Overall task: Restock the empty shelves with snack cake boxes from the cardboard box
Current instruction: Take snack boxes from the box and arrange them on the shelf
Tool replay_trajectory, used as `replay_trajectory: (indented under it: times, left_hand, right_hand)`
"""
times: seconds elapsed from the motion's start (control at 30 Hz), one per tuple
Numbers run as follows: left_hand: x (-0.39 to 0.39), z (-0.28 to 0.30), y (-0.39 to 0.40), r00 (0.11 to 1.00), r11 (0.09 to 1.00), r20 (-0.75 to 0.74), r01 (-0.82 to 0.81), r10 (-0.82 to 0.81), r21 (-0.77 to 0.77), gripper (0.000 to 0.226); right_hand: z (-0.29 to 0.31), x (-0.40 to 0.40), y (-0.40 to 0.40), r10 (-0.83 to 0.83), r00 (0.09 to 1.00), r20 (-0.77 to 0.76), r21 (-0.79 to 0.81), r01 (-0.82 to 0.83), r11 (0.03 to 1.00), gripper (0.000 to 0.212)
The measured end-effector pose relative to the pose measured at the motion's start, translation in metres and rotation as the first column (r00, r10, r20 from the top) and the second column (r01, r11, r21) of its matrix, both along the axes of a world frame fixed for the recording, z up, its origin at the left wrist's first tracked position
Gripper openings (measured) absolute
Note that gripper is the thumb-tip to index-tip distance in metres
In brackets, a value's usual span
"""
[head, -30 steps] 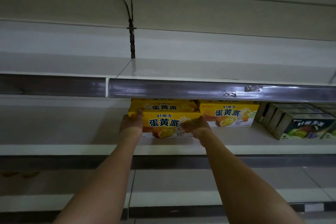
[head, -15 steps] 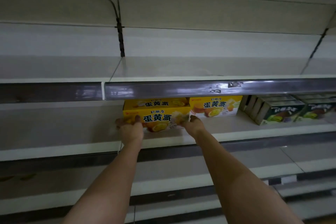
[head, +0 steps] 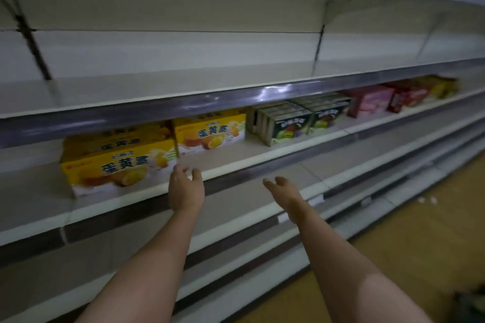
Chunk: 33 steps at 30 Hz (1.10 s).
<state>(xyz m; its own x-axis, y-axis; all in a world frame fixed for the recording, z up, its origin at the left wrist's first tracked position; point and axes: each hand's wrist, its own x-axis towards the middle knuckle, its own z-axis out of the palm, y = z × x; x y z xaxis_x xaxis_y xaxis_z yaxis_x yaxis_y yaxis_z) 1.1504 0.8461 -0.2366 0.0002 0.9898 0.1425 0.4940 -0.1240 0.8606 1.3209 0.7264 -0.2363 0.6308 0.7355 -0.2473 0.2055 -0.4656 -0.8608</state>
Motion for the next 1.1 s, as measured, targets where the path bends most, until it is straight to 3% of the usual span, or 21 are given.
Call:
replay_trajectory:
  times: [0.13, 0.23, 0.43, 0.53, 0.73, 0.83, 1.1]
  left_hand:
    - [0.058, -0.019, -0.059, 0.98, 0.972, -0.023, 0.192, -0.197, -0.136, 0.037]
    - [0.096, -0.034, -0.106, 0.927, 0.893, -0.063, 0.337, -0.371, -0.299, 0.05]
    - [0.171, -0.059, -0.21, 0.674, 0.625, -0.074, 0.63, -0.735, -0.462, 0.058]
    - [0.209, -0.068, -0.267, 0.611, 0.527, -0.048, 0.638, -0.79, -0.562, 0.065]
    - [0.279, -0.079, -0.363, 0.372, 0.282, 0.021, 0.739, -0.928, -0.612, 0.088]
    - [0.311, -0.088, -0.398, 0.289, 0.236, -0.01, 0.763, -0.957, -0.602, 0.069]
    - [0.404, -0.115, -0.447, 0.104, 0.05, 0.043, 0.748, -0.994, -0.662, 0.071]
  right_hand:
    - [-0.018, 0.047, -0.087, -0.187, 0.982, -0.021, -0.041, 0.186, 0.982, 0.067]
    - [-0.03, 0.075, -0.153, -0.284, 0.959, -0.006, -0.066, 0.283, 0.957, 0.067]
    - [-0.055, 0.111, -0.281, -0.519, 0.852, -0.064, -0.068, 0.515, 0.854, 0.066]
    - [-0.065, 0.124, -0.34, -0.619, 0.78, -0.096, -0.116, 0.609, 0.785, 0.066]
    - [-0.081, 0.146, -0.437, -0.778, 0.627, -0.039, -0.22, 0.754, 0.619, 0.067]
    - [-0.089, 0.155, -0.472, -0.831, 0.552, -0.062, -0.246, 0.799, 0.549, 0.064]
    - [-0.107, 0.211, -0.519, -0.924, 0.366, -0.112, -0.253, 0.889, 0.383, 0.065]
